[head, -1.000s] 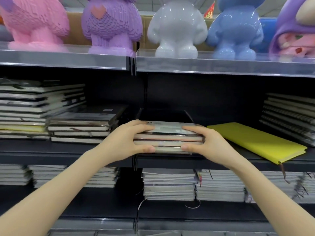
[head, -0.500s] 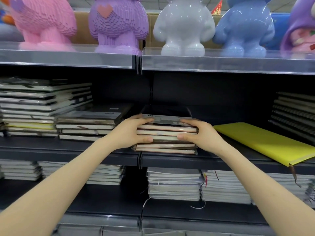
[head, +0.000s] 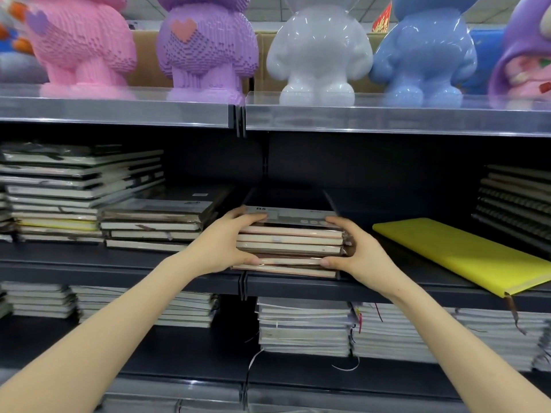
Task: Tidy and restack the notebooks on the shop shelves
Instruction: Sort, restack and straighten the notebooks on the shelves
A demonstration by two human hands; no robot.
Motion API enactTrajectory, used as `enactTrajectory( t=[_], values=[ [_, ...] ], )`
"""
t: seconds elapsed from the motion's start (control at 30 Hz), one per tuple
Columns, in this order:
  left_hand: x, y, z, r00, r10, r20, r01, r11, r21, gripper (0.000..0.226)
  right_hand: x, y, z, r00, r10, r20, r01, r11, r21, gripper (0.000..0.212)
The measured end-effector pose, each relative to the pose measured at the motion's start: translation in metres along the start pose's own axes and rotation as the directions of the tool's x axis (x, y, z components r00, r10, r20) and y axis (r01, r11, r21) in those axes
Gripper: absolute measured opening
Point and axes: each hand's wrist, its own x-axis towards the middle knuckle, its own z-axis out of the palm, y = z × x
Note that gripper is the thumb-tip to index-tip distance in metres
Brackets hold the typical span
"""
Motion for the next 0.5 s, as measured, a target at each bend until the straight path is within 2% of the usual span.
enactTrajectory(
  t=[0.23, 0.3, 0.33, 0.4, 0.43, 0.5],
  values=[
    [-0.005, -0.003, -0.005, 0.999, 0.013, 0.031, -0.014, 1.0, 0.001, 0.084, -0.014, -0.017, -0.001, 1.0, 0.002, 0.007, -0.002, 0.998, -0.066, 0.081],
    [-0.01, 0.001, -0.01, 0.999, -0.008, 0.044, 0.008, 1.0, 0.01, 0.087, -0.019, -0.031, -0.008, 0.999, 0.033, 0.008, -0.031, 0.983, -0.183, 0.09],
    [-0.015, 0.002, -0.015, 1.0, -0.015, 0.019, 0.014, 1.0, 0.009, 0.088, -0.022, -0.04, -0.011, 0.998, 0.035, -0.051, -0.049, 0.948, -0.316, 0.09],
    [-0.029, 0.001, -0.025, 0.993, -0.003, -0.12, 0.002, 1.0, -0.005, 0.079, -0.028, -0.061, -0.01, 0.963, -0.088, -0.254, -0.072, 0.826, -0.559, 0.079],
    [-0.037, -0.002, -0.03, 0.977, 0.011, -0.213, -0.012, 1.0, -0.003, 0.069, -0.03, -0.072, -0.004, 0.932, -0.184, -0.311, -0.038, 0.806, -0.591, 0.071],
    [-0.051, -0.02, -0.04, 0.926, 0.032, -0.377, 0.004, 0.996, 0.094, 0.05, -0.028, -0.094, 0.02, 0.898, -0.332, -0.288, 0.119, 0.814, -0.568, 0.057]
  ],
)
